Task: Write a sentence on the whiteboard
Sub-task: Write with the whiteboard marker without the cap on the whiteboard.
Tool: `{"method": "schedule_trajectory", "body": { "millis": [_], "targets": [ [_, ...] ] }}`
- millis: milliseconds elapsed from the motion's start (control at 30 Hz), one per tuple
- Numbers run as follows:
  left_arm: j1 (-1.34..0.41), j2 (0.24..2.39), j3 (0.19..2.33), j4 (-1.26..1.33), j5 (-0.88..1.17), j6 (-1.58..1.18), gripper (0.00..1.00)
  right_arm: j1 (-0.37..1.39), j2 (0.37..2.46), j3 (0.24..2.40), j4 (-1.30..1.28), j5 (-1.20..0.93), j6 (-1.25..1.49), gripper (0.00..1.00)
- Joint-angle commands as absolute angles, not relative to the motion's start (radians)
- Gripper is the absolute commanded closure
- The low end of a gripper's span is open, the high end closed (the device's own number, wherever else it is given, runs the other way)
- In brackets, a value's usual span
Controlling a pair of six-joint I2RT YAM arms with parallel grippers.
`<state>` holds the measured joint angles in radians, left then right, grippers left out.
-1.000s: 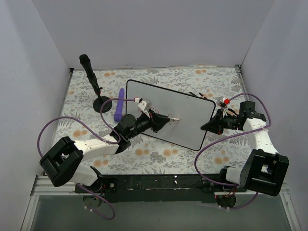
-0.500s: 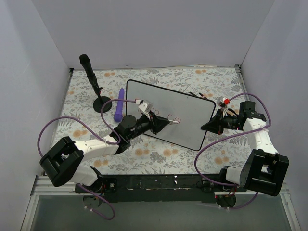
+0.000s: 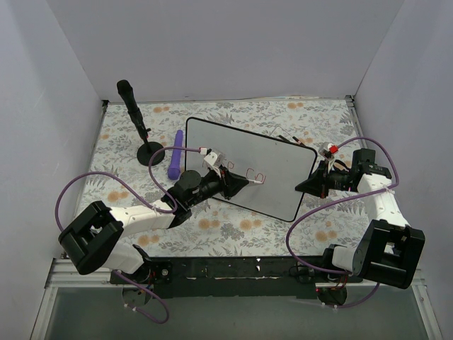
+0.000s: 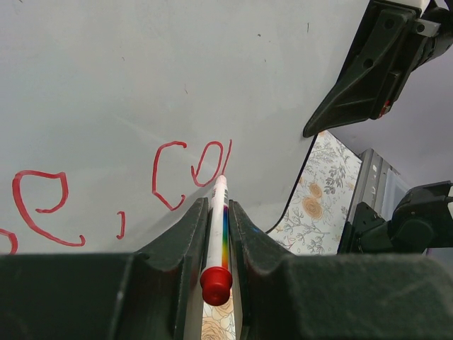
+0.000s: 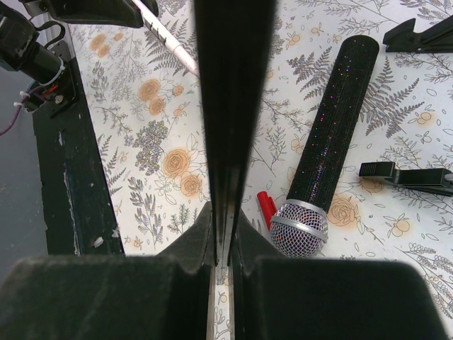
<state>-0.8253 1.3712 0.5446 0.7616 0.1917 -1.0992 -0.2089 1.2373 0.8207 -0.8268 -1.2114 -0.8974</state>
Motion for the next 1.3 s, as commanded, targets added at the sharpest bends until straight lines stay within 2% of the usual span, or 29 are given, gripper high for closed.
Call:
{"method": "schedule_trajectory", "body": {
  "millis": [0, 1267],
  "targets": [
    [-0.825, 1.370, 0.555, 0.753, 0.167, -1.080, 1.00, -0.198, 1.230, 0.834, -0.818, -1.175, -0.936, 0.99],
    [-0.825, 1.321, 0.650, 0.698, 0.141, -1.023, 1.00, -0.199, 1.230, 0.835, -0.818, -1.177, -0.936, 0.99]
  ]
}}
